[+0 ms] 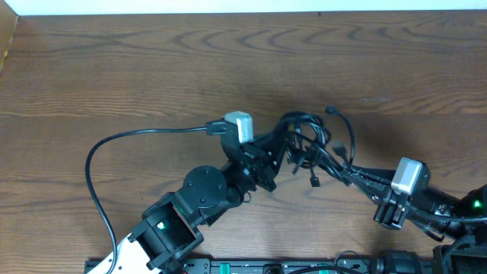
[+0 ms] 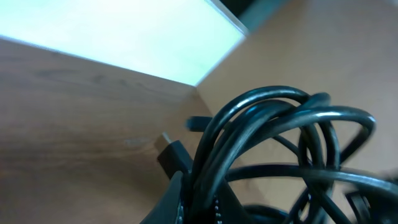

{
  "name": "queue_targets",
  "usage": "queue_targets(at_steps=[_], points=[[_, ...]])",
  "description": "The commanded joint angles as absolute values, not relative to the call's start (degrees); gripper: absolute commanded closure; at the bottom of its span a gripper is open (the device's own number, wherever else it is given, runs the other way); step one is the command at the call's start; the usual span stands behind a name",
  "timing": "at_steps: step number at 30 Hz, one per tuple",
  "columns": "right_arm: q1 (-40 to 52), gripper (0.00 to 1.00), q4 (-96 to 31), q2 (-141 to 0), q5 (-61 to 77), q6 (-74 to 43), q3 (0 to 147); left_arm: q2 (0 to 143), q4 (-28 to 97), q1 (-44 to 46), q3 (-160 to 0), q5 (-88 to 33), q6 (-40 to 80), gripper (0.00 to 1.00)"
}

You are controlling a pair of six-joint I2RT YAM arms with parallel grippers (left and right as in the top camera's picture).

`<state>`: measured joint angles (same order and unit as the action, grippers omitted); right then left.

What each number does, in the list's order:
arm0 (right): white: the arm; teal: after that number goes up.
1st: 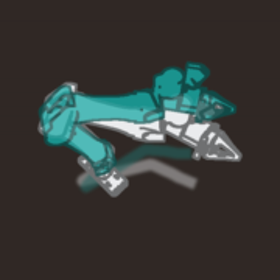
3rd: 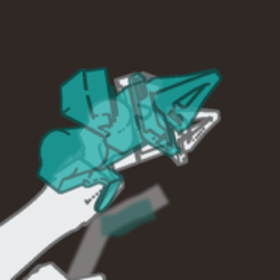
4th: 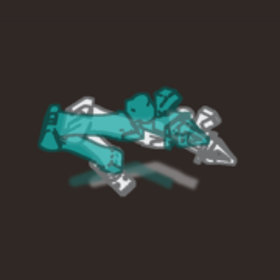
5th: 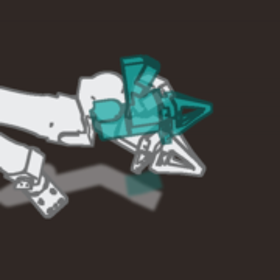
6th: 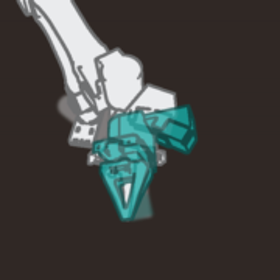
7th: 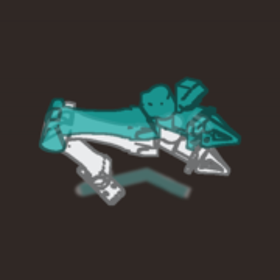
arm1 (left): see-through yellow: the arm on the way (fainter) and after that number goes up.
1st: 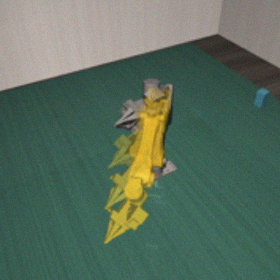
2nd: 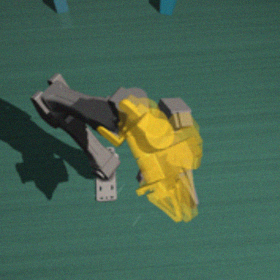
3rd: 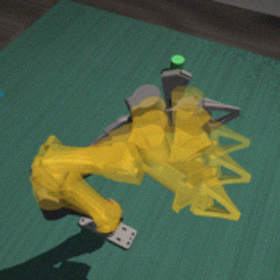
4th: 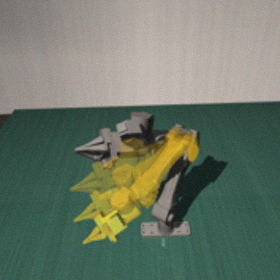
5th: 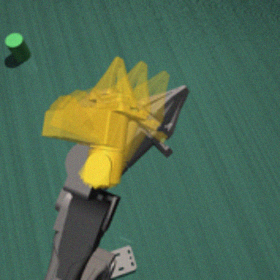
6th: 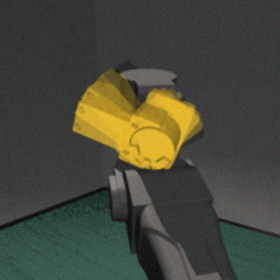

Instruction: Untangle cables

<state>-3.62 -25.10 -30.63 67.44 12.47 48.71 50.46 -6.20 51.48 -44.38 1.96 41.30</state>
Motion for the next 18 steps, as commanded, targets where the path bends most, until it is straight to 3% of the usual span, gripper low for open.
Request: queue_targets(at_steps=[1,10,11,12,18], points=[[-3.66,0.99,-24.8,-30.33,70.94,11.18,49.45,49.69,-6.28,51.18,-44.86,11.16,50.15,0.93],[-3.66,0.96,-28.6,-30.33,49.78,0.4,49.45,48.03,-6.26,51.18,-44.86,11.42,51.13,0.92],[-3.66,0.69,-29.1,-30.33,47.88,-0.95,49.45,47.72,-6.2,51.2,-44.86,11.38,51.05,0.93],[-3.66,0.02,-29.5,-30.33,47.16,-1.5,49.45,47.55,-6.09,51.2,-44.86,11.16,50.43,0.92],[-3.66,0.01,-30.02,-30.33,52.84,-1.3,49.45,47.35,-6.02,51.2,-44.86,10.74,46.15,0.93]])
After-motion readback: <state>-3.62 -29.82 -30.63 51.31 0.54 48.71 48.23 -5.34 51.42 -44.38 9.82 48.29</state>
